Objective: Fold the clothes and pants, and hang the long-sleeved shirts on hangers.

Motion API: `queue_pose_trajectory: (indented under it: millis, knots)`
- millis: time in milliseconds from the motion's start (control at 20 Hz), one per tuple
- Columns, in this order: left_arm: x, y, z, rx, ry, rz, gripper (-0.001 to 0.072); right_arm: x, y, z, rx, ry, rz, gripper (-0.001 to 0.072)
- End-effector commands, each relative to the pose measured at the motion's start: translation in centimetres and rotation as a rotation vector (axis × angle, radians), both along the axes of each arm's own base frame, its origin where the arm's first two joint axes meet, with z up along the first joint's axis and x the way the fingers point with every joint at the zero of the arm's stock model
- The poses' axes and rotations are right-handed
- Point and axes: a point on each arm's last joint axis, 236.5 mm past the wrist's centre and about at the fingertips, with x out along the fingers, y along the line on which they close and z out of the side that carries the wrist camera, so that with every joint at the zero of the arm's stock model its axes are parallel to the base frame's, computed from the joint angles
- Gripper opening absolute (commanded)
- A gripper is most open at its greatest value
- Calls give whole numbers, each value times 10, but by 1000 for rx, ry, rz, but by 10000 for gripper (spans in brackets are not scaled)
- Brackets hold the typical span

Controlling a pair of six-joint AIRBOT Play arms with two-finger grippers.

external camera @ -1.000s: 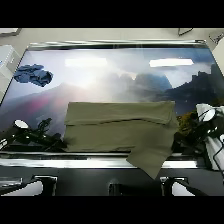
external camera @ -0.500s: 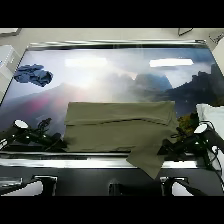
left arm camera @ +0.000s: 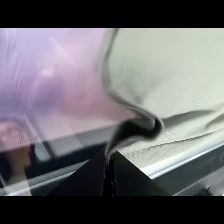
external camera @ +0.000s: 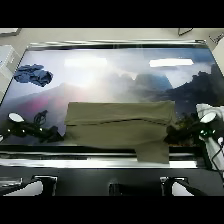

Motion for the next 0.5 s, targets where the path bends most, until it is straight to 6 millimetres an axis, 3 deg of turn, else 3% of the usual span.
queue_pose_trajectory:
  millis: [0,100,250,450]
  knots:
    - [46,11,23,35,-84,28,23,68,3,45,-32,-168,57,46]
    - [80,12,35,41,-140,23,23,109,11,52,-64,-227,110,47]
    - [134,12,45,57,-190,26,25,165,8,48,-88,-228,92,47]
    - [195,11,33,61,-193,62,25,221,13,36,-39,-264,45,49]
